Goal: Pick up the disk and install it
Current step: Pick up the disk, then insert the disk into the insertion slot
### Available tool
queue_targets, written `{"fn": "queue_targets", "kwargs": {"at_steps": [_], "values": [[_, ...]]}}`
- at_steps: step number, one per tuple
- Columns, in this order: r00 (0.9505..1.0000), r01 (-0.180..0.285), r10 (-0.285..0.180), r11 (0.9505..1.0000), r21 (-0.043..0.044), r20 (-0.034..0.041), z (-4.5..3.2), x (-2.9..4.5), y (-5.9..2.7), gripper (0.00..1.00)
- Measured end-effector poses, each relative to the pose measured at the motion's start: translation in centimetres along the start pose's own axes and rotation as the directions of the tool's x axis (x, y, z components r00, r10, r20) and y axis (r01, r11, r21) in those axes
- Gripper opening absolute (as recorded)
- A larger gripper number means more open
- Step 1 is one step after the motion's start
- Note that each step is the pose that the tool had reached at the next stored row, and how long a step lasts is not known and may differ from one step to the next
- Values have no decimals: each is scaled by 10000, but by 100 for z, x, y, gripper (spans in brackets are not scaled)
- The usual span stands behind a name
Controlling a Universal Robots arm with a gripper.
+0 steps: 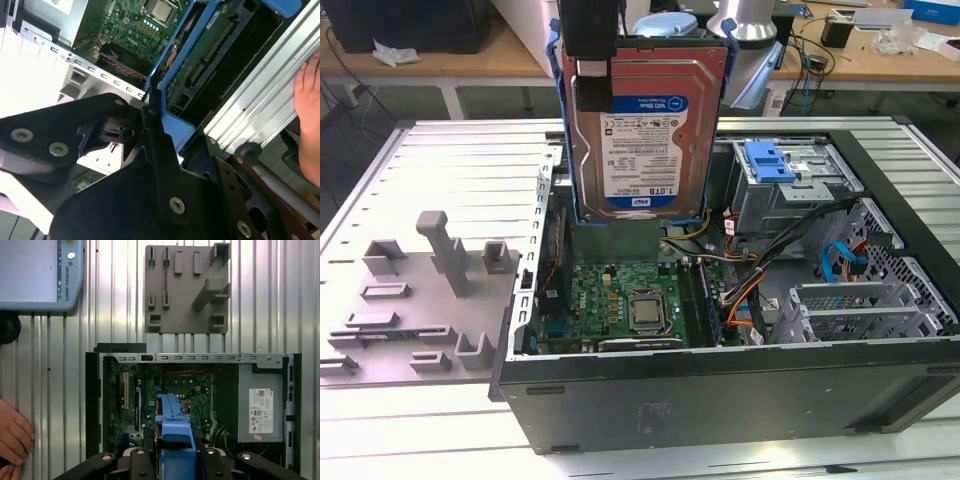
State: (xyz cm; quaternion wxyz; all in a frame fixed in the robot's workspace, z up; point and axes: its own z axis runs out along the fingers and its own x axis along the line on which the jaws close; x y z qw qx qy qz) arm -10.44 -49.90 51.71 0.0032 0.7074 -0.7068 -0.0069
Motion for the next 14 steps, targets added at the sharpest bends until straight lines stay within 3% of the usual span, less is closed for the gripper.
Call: {"fn": "queue_targets", "kwargs": {"at_steps": [14], "values": [[10000, 0, 0, 10000, 0, 0, 0, 8, -7, 37]]}}
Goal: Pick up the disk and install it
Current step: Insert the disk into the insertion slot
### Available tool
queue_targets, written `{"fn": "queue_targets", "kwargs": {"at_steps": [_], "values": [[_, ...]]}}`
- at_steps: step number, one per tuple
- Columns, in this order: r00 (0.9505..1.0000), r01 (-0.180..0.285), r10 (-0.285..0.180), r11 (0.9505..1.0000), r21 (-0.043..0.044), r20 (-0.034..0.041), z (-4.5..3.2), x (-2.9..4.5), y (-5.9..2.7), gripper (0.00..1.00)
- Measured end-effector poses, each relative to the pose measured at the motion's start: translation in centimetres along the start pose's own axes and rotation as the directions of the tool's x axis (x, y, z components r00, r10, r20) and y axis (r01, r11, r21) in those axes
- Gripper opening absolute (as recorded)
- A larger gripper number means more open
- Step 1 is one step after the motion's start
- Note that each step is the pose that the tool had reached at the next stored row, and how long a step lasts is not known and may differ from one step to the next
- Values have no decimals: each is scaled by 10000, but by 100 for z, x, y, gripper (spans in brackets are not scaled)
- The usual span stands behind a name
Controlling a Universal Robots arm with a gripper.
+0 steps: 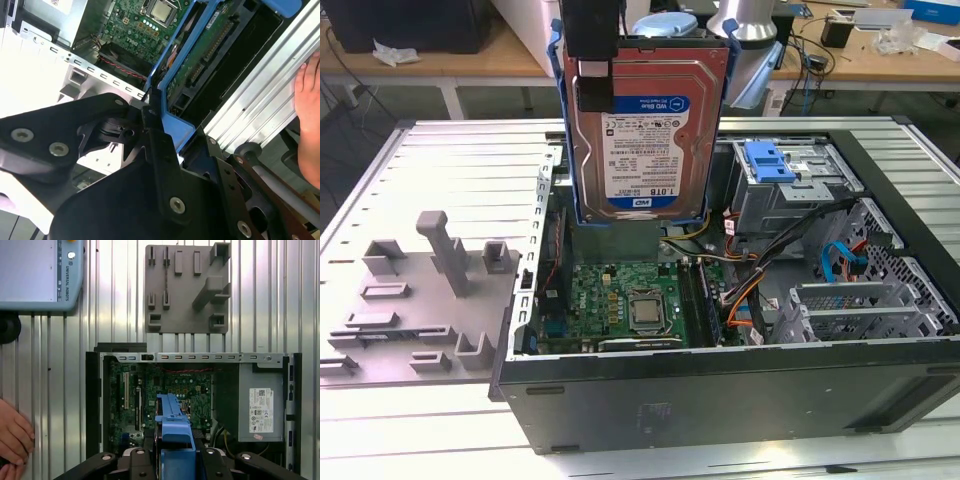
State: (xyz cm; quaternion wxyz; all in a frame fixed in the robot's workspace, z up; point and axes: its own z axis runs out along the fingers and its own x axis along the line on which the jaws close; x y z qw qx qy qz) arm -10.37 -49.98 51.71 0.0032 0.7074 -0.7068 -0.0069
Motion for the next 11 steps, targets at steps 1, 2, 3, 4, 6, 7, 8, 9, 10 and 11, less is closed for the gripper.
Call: {"fn": "queue_targets", "kwargs": {"at_steps": [1, 2, 3, 4, 6, 7, 8, 9, 10, 11], "values": [[10000, 0, 0, 10000, 0, 0, 0, 0, 0, 37], [10000, 0, 0, 10000, 0, -1, 0, 1, -1, 37], [10000, 1, -1, 10000, 0, 0, 0, 1, -1, 37], [10000, 0, 0, 10000, 0, -1, 0, 1, -1, 37], [10000, 2, -2, 10000, 0, 0, 0, 2, -4, 37], [10000, 2, -2, 10000, 0, -1, 0, 4, -15, 37], [10000, 0, 0, 10000, -1, 0, -1, 5, -22, 37], [10000, 0, 0, 10000, -4, 0, -1, 5, -33, 37], [10000, 1, -1, 10000, -12, -2, -1, 8, -55, 37], [10000, 1, -1, 10000, -22, -4, -2, 12, -73, 37]]}}
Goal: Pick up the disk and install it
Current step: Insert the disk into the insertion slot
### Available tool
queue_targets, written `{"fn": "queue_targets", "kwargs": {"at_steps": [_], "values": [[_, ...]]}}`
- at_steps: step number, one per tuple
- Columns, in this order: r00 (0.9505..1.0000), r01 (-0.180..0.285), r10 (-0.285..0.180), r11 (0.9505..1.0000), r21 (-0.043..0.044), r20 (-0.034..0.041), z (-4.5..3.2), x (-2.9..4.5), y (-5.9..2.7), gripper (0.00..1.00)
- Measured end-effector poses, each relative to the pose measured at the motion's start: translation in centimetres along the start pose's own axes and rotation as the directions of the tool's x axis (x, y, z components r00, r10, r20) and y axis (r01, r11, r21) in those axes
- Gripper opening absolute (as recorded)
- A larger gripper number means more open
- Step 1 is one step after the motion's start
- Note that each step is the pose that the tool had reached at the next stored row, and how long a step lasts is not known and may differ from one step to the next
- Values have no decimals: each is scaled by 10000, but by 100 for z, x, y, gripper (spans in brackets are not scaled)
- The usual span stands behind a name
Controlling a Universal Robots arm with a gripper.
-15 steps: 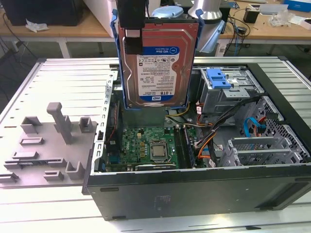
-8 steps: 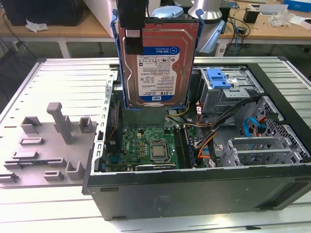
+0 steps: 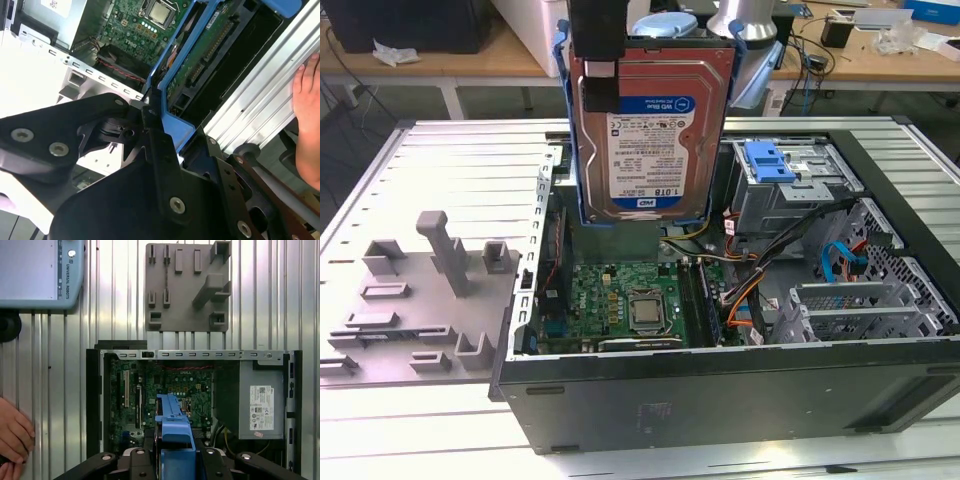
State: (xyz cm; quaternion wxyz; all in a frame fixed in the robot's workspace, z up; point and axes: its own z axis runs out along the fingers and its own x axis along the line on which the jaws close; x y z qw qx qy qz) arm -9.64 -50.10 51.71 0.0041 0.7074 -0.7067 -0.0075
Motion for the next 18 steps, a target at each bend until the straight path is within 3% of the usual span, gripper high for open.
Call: {"fn": "queue_targets", "kwargs": {"at_steps": [7, 12, 15, 18], "values": [[10000, -2, 2, 9998, -222, 0, -3, 124, -194, 37], [10000, -1, 0, 9993, -371, -1, -7, 206, -409, 37], [10000, 1, -1, 9993, -385, -1, -9, 261, -524, 37], [10000, 4, -4, 9993, -385, 0, -9, 275, -539, 37]]}}
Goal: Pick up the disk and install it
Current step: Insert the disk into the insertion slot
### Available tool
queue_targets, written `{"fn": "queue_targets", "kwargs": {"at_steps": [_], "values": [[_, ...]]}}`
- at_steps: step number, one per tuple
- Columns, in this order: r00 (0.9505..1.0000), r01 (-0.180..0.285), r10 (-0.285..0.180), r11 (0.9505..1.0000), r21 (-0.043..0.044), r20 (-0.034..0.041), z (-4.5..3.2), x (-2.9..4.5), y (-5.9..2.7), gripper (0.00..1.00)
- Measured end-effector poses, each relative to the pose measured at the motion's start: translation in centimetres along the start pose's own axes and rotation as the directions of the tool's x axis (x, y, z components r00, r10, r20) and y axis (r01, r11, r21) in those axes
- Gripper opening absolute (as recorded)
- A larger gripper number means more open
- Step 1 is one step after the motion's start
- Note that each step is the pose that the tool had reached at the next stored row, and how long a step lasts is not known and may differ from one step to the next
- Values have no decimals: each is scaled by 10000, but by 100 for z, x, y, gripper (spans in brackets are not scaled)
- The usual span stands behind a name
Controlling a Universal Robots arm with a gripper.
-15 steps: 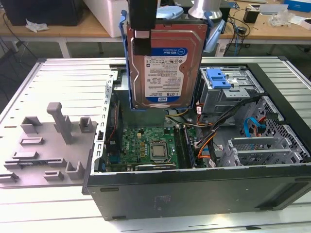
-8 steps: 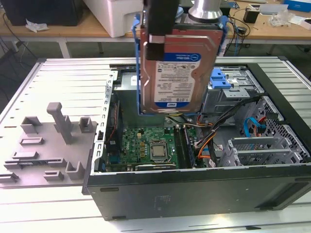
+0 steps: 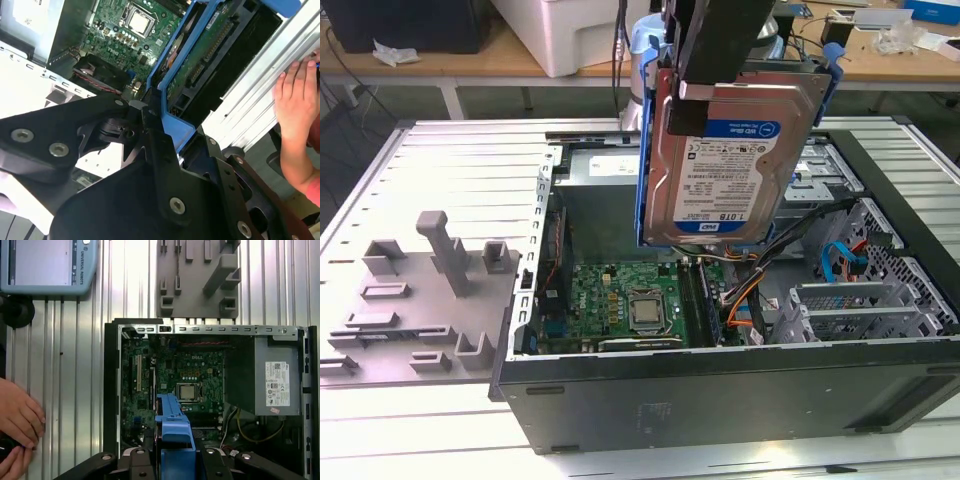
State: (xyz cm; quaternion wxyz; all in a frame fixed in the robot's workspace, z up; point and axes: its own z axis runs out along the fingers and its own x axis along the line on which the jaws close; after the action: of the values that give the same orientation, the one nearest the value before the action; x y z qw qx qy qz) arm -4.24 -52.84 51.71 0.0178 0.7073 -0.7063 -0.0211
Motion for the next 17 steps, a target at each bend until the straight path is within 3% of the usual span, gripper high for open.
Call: {"fn": "queue_targets", "kwargs": {"at_steps": [9, 17], "values": [[10000, 4, -4, 10000, 18, -3, -1, 6, -6, 37], [10000, 16, -16, 10000, 41, -4, -14, 133, -235, 37]]}}
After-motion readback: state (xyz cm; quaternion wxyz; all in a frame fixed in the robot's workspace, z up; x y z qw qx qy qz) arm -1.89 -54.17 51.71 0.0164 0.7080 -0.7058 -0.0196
